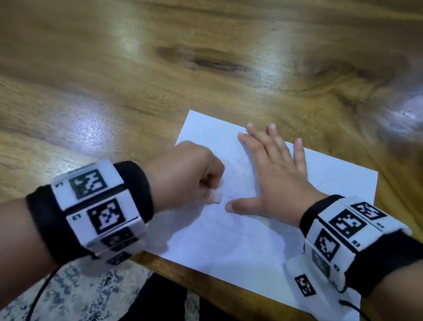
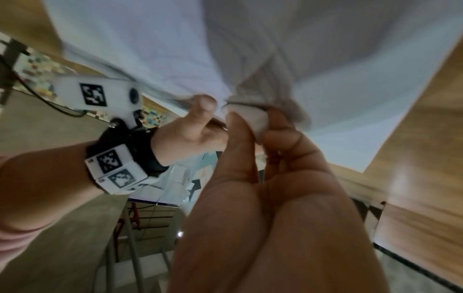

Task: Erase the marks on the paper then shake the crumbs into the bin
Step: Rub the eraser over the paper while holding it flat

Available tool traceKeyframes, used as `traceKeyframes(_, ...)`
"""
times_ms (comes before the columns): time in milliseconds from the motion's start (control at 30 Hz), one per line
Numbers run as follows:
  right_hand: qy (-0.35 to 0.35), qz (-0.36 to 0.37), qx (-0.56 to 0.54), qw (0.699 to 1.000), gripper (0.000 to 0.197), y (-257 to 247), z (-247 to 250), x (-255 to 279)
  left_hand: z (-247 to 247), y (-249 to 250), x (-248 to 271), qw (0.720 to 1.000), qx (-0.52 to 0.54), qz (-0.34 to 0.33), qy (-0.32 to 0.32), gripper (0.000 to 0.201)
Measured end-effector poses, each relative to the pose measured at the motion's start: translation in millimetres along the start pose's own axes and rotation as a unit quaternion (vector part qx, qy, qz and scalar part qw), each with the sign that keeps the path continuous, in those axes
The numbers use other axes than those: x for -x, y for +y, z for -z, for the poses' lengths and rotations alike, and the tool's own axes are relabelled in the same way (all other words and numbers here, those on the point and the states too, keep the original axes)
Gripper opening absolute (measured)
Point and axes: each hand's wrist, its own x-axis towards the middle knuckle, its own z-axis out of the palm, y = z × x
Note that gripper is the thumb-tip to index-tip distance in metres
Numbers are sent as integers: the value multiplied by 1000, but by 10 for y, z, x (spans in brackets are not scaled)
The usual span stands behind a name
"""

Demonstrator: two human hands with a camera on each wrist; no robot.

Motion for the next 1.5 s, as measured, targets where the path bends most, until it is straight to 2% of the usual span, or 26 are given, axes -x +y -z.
traceKeyframes(133, 3, -4, -2, 1000, 119, -1, -1, 0, 242, 42, -329, 990, 11, 53, 131, 11)
traceKeyframes(200, 3, -5, 1, 1000, 119, -4, -6, -7, 254, 37, -328, 990, 5, 56, 128, 10)
traceKeyframes(267, -3, -1, 13, 1000, 119, 0, -23, -14, 154, -7, -117, 997, 3, 38, 71, 19)
traceKeyframes(333, -9, 6, 26, 1000, 118, 9, -37, -17, 75, -53, 37, 999, 30, 37, 25, 19)
traceKeyframes(500, -7, 3, 32, 999, 117, -8, -51, -12, 242, -62, -260, 985, 2, 68, 156, 9)
traceKeyframes(567, -10, 3, 35, 999, 118, -11, -46, -9, 164, -80, -139, 990, 2, 54, 133, 15)
traceKeyframes(667, -15, 5, 39, 999, 119, 6, -43, -10, -19, -99, 210, 999, 16, 21, 20, 20)
traceKeyframes(700, -16, 4, 41, 999, 119, 9, -46, -12, -30, -107, 227, 999, 24, 21, 22, 17)
traceKeyframes(800, -19, 2, 43, 999, 119, 4, -56, -21, 162, -112, -43, 990, 11, 56, 128, 14)
traceKeyframes(867, -17, -1, 37, 999, 119, 2, -57, -16, 267, -111, -193, 985, 1, 78, 157, 12)
traceKeyframes(933, -18, 0, 34, 999, 118, -5, -48, -15, 210, -156, -91, 988, -6, 70, 137, 27)
traceKeyframes(1000, -21, 0, 33, 999, 118, -4, -50, -14, 101, -167, 178, 995, 0, 49, 84, 40)
traceKeyframes(1067, -20, 2, 33, 999, 118, 3, -60, -17, 33, -195, 306, 996, 33, 58, 52, 39)
traceKeyframes(1200, -18, 0, 37, 999, 118, 6, -64, -24, 222, -206, -32, 988, 38, 75, 133, 26)
traceKeyframes(1267, -19, -2, 35, 999, 118, 4, -58, -23, 246, -222, -120, 986, 30, 77, 146, 25)
traceKeyframes(1333, -22, -2, 34, 999, 118, -2, -54, -22, 151, -235, 53, 989, 21, 67, 129, 37)
traceKeyframes(1400, -22, -2, 36, 999, 118, 6, -56, -22, 29, -217, 305, 995, 13, 62, 71, 43)
traceKeyframes(1467, -24, -2, 39, 999, 118, 6, -55, -22, 2, -228, 406, 996, 22, 71, 41, 37)
traceKeyframes(1500, -26, -2, 40, 999, 118, 3, -53, -22, 49, -237, 374, 995, 32, 79, 54, 31)
